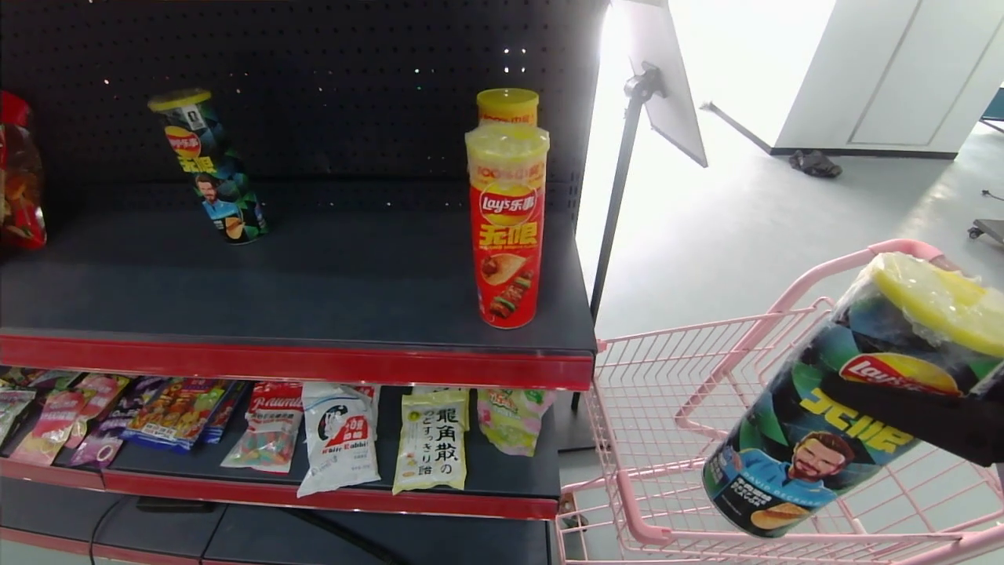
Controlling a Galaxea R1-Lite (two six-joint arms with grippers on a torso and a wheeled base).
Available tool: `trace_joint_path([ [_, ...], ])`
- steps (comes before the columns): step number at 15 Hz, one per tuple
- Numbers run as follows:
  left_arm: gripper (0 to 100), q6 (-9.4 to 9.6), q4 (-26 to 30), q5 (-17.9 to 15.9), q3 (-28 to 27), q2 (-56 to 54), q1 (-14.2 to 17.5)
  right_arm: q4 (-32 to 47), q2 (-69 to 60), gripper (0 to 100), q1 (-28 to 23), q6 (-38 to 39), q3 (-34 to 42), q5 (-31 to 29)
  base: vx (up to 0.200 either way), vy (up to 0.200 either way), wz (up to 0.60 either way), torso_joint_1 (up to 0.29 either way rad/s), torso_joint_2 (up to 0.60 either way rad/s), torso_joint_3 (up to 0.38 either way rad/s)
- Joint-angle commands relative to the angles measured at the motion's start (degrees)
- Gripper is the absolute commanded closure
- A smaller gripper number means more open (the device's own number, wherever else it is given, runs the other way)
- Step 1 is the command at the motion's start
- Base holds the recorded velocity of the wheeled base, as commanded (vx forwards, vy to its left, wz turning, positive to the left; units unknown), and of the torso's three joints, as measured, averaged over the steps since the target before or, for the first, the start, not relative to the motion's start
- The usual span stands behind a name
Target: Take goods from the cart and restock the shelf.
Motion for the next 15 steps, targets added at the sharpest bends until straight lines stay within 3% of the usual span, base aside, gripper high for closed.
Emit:
trace_joint_path([
  [1, 0, -0.01, 0.02, 0.01, 0.01, 0.05, -0.02, 0.02, 0.31, 100, 0.12, -0.04, 0.30, 0.03, 0.000, 0.000, 0.00, 0.207, -0.45, -0.266],
  [5, 0, -0.01, 0.02, 0.01, 0.01, 0.05, -0.02, 0.11, 0.31, 100, 1.00, -0.13, 0.30, 0.03, 0.000, 0.000, 0.00, 0.167, -0.37, -0.207],
  [15, 0, -0.01, 0.02, 0.01, 0.01, 0.05, -0.02, 0.11, -0.66, 100, 0.30, 0.13, 1.26, -0.06, 0.000, 0.000, 0.00, 0.003, -0.01, -0.004],
])
